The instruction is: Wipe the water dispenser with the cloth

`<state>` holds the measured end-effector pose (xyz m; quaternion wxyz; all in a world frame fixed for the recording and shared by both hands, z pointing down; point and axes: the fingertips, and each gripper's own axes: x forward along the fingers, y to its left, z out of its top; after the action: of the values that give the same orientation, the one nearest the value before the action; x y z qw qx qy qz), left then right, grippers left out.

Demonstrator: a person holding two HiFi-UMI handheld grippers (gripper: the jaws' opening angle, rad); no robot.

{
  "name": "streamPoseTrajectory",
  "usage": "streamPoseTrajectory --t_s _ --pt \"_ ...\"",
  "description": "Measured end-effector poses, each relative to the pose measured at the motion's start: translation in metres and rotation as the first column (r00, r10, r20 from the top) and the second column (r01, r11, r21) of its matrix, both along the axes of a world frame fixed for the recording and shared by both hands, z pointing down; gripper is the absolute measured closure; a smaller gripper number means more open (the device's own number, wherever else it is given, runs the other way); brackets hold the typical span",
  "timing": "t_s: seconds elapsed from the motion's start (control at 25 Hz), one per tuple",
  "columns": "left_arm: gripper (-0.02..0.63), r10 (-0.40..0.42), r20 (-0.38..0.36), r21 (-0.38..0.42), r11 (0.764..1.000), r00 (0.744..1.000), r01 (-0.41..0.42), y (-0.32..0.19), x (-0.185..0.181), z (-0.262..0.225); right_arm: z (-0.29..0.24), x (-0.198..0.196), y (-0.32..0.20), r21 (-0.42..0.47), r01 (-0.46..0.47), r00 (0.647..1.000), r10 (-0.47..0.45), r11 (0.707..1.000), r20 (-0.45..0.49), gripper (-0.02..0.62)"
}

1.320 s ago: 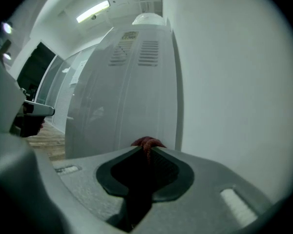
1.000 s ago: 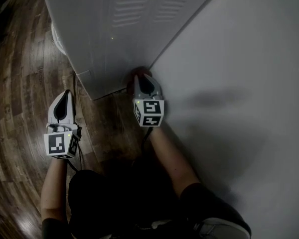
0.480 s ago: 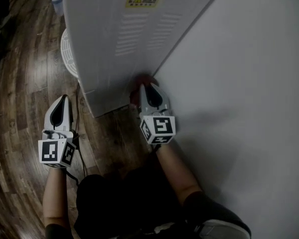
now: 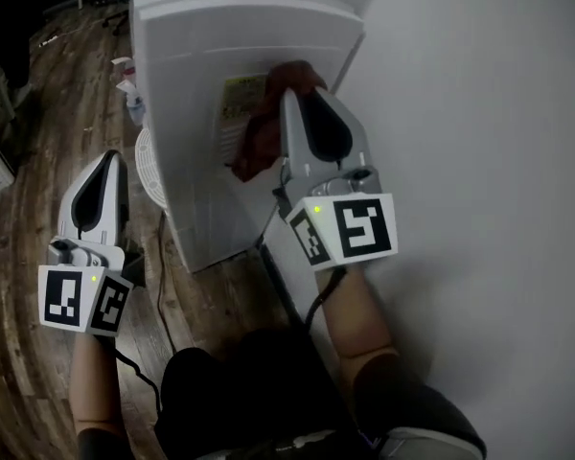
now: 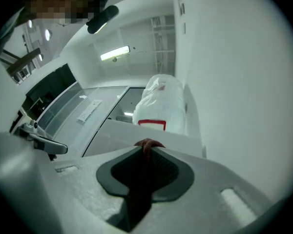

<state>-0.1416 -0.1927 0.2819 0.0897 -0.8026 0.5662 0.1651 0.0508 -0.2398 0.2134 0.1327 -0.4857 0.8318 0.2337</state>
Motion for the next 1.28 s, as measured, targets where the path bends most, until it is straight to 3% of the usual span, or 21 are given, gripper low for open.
streamPoseTrajectory --t_s 0.2,0.4,0.76,1.0,1.16,1.28 --pt "0.588 0.045 0.023 0.067 0.997 0.999 -0.047 0.004 0.017 -0.053 -0.058 -0.016 -0.006 0.083 0.028 0.998 -0.024 0.996 -0.05 0.552" --pt "0.588 0.012 0.038 0.076 0.997 0.999 -0.015 0.003 0.028 -0.039 -0.03 -0.028 -0.014 0.05 0.031 0.996 -0.027 0.998 -0.086 0.552" --pt "0.588 -0.059 0.024 -0.029 0.998 0.998 0.059 -0.016 0.024 0.082 0.126 -0.027 -0.021 -0.153 0.051 0.987 -0.073 0.987 -0.142 0.552" --pt "0.588 -0.084 0.057 -0.078 0.993 0.995 0.088 -0.028 0.024 0.179 0.258 -0.023 -0.023 -0.336 0.041 0.975 -0.112 0.941 -0.194 0.551" --pt "0.588 -0.056 0.148 -0.103 0.992 0.987 0.072 -0.025 0.025 0.238 0.334 -0.022 -0.02 -0.413 0.001 0.97 -0.101 0.911 -0.219 0.551" --pt "0.588 -0.06 0.132 -0.154 0.985 0.99 0.08 -0.024 0.022 0.278 0.399 -0.016 -0.024 -0.462 -0.047 0.961 -0.087 0.885 -0.263 0.551"
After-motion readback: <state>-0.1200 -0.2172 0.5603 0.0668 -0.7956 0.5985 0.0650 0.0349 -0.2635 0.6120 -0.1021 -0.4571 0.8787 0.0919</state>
